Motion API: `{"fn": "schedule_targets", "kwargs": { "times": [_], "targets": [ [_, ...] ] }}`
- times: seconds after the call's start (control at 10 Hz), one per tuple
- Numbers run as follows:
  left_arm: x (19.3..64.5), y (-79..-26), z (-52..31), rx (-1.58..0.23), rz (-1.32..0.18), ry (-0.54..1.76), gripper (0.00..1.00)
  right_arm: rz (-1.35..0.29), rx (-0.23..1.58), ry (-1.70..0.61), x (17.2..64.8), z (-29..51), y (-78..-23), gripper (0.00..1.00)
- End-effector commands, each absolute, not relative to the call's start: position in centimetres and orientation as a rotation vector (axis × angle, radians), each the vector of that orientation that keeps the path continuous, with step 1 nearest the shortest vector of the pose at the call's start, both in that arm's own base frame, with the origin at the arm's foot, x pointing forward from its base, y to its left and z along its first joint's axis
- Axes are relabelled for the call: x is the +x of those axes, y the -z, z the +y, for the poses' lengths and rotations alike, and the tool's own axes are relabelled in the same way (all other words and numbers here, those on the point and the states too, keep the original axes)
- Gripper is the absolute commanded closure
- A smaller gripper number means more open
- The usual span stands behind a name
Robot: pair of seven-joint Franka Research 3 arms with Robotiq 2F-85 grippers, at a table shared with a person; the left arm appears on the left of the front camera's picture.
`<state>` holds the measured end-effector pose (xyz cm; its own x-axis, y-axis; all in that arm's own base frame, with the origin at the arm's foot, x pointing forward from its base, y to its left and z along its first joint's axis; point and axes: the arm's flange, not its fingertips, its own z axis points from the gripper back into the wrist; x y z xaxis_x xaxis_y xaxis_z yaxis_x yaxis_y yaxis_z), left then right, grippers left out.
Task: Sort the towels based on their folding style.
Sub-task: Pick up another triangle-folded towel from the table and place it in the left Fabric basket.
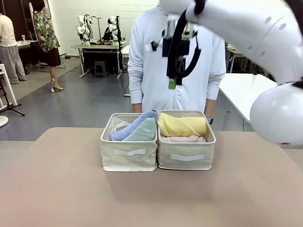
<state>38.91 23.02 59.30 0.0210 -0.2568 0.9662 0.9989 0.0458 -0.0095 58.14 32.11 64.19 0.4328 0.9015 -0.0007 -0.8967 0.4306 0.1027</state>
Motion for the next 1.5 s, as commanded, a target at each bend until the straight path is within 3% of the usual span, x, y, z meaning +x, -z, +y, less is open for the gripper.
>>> {"fn": "schedule_targets", "kwargs": {
  "times": [0.0, 0.3, 0.8, 1.0, 1.4],
  "targets": [
    [38.7, -59.4, 23.0, -0.99, -1.052, 1.286, 0.0, 0.0, 0.003, -0.973, 38.0, 20.2, -51.7, 0.0],
    [38.7, -59.4, 23.0, -0.99, -1.052, 1.286, 0.0, 0.119, -0.208, -0.835, 31.0, 15.9, -49.3, 0.0],
    [38.7, -59.4, 23.0, -0.99, -1.052, 1.286, 0.0, -0.042, -0.218, -0.744, 26.0, 10.8, -47.5, 0.0],
    [38.7, -59.4, 23.0, -0.99, -1.052, 1.286, 0.0, -0.211, -0.203, -0.762, 29.7, 7.9, -48.2, 0.0],
    [38.7, -59.4, 23.0, -0.99, -1.052, 1.286, 0.0, -0.23, -0.057, -0.757, 41.2, 6.4, -49.8, 0.0]
  ]
}}
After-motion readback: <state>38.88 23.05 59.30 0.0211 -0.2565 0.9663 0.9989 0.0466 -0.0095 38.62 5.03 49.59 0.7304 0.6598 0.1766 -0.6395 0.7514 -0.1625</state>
